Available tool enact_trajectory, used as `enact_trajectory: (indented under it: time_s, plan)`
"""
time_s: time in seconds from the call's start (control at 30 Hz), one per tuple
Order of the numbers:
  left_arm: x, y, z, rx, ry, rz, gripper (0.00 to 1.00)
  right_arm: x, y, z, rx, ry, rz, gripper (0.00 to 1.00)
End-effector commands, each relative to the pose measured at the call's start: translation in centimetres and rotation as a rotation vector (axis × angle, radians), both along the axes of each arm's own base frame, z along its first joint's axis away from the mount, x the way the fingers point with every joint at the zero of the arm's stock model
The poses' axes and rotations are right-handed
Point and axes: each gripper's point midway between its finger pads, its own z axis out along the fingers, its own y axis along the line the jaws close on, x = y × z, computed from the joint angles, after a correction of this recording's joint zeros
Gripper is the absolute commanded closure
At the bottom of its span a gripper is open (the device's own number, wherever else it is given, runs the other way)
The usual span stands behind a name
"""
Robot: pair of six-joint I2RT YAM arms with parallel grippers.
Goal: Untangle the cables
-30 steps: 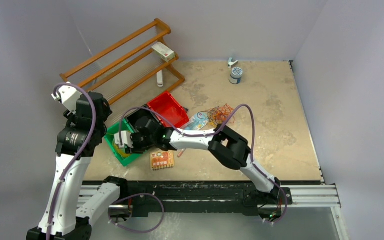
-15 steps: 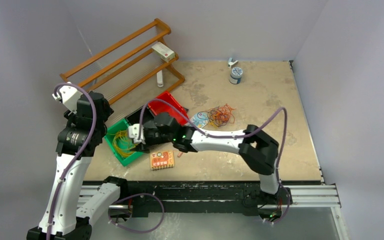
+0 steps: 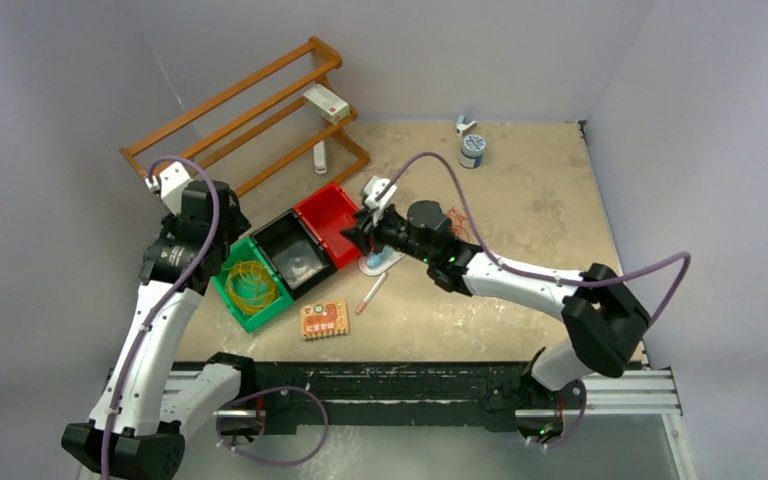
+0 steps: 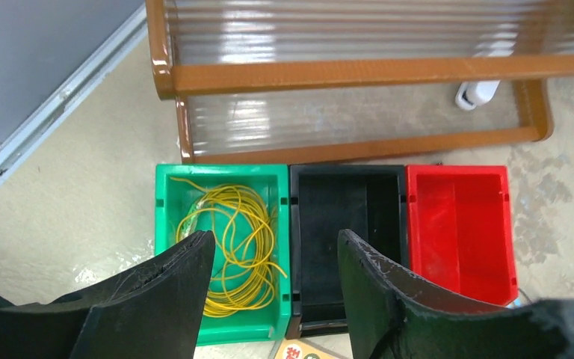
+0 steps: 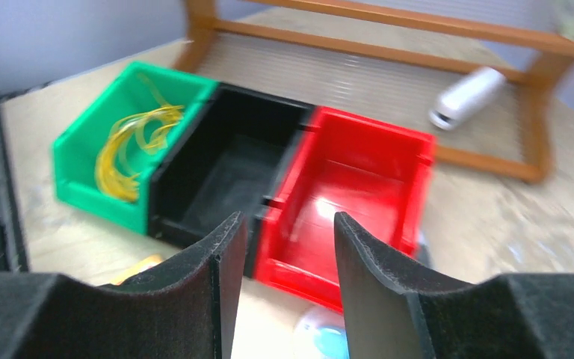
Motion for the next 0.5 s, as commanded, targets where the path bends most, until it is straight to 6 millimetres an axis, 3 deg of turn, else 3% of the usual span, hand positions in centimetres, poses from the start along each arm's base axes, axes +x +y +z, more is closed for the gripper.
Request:
enact_trajectory:
  time_s: [0.0, 0.13, 0.27, 0.47]
  plan:
    - [0.2, -0.6, -1.1, -0.032, 0.007, -0.017, 0.40, 3.9, -5.0, 0.4, 0.053, 0.117, -0.288, 0.52]
    - [-0.8, -0.6, -3.8, -0.064, 0.044, 0.016, 0.43, 4.6, -6.5, -0.2, 0.064, 0.156, -0.346, 0.53]
    - [-1.6, -1.4, -7.9, -0.141, 0.102, 0.041, 0.45, 4.2, -5.9, -0.8, 0.057, 0.177, -0.310, 0.53]
    - [-2.3, -1.3, -11.8, -0.190, 0.131, 0.118, 0.51, 3.7, -5.2, -1.8, 0.056, 0.207, -0.270, 0.54]
